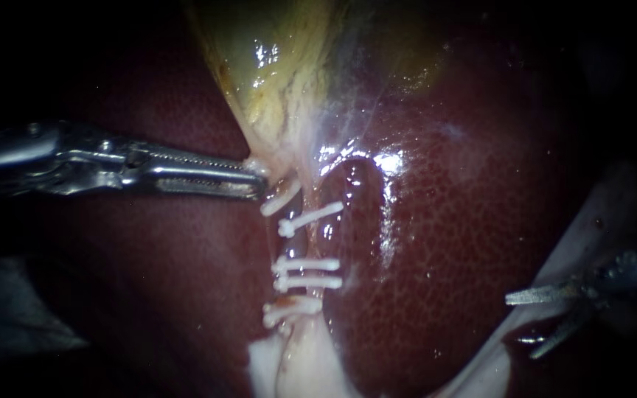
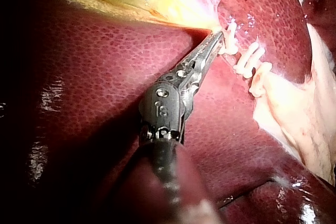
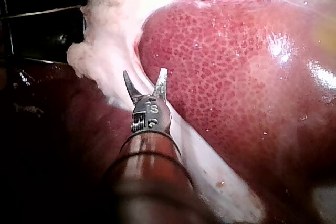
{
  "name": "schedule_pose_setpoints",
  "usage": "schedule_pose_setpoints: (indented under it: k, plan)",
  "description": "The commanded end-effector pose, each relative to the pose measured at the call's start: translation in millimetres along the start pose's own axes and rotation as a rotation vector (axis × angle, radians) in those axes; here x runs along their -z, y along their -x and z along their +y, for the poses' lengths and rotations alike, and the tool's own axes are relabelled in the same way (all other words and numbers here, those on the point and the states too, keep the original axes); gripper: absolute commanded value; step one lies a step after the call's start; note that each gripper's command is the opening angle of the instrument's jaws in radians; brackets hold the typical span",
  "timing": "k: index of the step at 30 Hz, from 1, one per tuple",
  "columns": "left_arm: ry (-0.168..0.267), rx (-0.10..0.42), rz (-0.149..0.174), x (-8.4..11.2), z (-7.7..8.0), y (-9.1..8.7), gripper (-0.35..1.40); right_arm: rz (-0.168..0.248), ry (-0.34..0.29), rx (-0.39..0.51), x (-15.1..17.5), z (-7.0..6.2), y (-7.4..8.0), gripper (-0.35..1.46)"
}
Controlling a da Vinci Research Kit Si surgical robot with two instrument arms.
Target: Go to the cutting position right tube
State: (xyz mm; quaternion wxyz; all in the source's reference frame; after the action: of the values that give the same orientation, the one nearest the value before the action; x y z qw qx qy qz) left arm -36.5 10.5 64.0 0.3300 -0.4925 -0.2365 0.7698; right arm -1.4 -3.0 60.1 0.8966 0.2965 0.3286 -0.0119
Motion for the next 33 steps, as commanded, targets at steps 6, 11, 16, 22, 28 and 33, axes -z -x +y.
schedule_pose_setpoints:
  k: [6,11,16,22,28,33]
  plan:
    - [-0.001,0.019,0.003,4.5,0.6,-2.1,-0.35,0.000,0.001,-0.001,-0.1,0.1,-0.2,1.35]
    - [-0.030,0.003,0.040,8.9,1.3,-4.7,-0.35,0.000,0.001,-0.001,-0.1,0.1,-0.2,1.35]
    - [-0.034,-0.006,0.046,9.1,2.0,-5.0,-0.35,0.000,0.000,-0.001,-0.1,0.0,-0.3,1.37]
    - [-0.036,-0.007,0.047,8.8,2.0,-4.7,-0.35,0.057,0.004,-0.013,-0.6,0.5,-1.6,1.43]
    - [-0.041,-0.008,0.048,8.7,2.1,-4.6,-0.35,0.151,-0.016,-0.076,-2.1,2.3,-5.7,1.45]
    - [-0.038,-0.008,0.047,8.7,2.1,-4.5,-0.35,0.212,-0.022,-0.141,-3.9,4.2,-9.7,1.45]
